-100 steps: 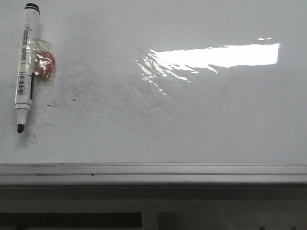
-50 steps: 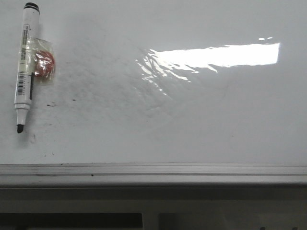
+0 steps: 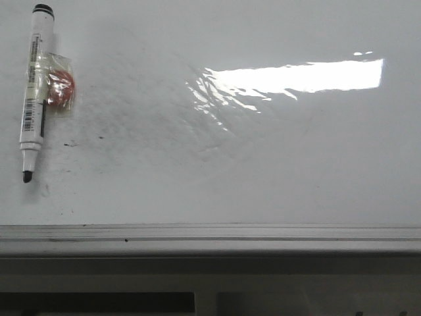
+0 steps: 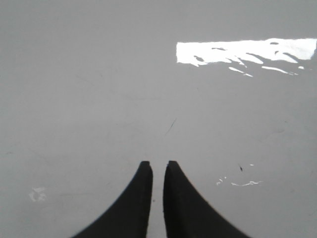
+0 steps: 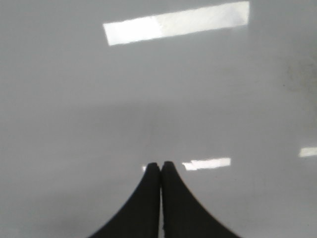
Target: Write number 8 on whiteboard
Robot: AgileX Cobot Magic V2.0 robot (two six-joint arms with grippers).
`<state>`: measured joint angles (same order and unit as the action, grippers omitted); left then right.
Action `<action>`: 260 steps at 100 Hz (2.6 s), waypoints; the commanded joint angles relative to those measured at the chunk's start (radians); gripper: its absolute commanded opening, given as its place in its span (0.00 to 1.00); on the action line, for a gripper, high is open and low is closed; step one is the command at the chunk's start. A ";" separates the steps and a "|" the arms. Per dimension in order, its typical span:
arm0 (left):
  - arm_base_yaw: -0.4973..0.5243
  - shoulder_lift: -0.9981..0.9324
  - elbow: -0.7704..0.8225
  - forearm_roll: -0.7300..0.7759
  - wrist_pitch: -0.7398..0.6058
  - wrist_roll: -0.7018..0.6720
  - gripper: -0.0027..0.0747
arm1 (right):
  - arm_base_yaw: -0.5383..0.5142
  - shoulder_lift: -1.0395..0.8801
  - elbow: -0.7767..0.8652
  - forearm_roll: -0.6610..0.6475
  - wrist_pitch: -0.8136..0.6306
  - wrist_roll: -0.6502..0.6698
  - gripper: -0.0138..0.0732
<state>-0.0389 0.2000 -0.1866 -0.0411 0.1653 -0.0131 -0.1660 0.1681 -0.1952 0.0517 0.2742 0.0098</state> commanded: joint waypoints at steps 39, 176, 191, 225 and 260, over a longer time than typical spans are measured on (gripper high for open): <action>-0.136 0.180 -0.010 -0.035 -0.357 -0.011 0.48 | -0.009 0.020 -0.032 0.002 -0.061 -0.002 0.08; -0.712 0.796 -0.070 -0.191 -0.643 -0.013 0.08 | 0.173 0.078 -0.055 0.051 0.008 -0.002 0.08; -0.712 0.796 -0.070 -0.187 -0.645 -0.013 0.01 | 0.297 0.148 -0.100 0.051 0.057 -0.010 0.08; -0.712 0.796 -0.070 0.213 -0.710 -0.013 0.01 | 0.649 0.310 -0.250 0.051 0.038 -0.191 0.39; -0.712 0.796 -0.070 0.612 -0.814 -0.013 0.01 | 1.039 0.609 -0.409 0.051 -0.065 -0.276 0.50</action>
<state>-0.7463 1.0015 -0.2269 0.5229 -0.5542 -0.0150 0.8110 0.7065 -0.5370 0.1024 0.3206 -0.2476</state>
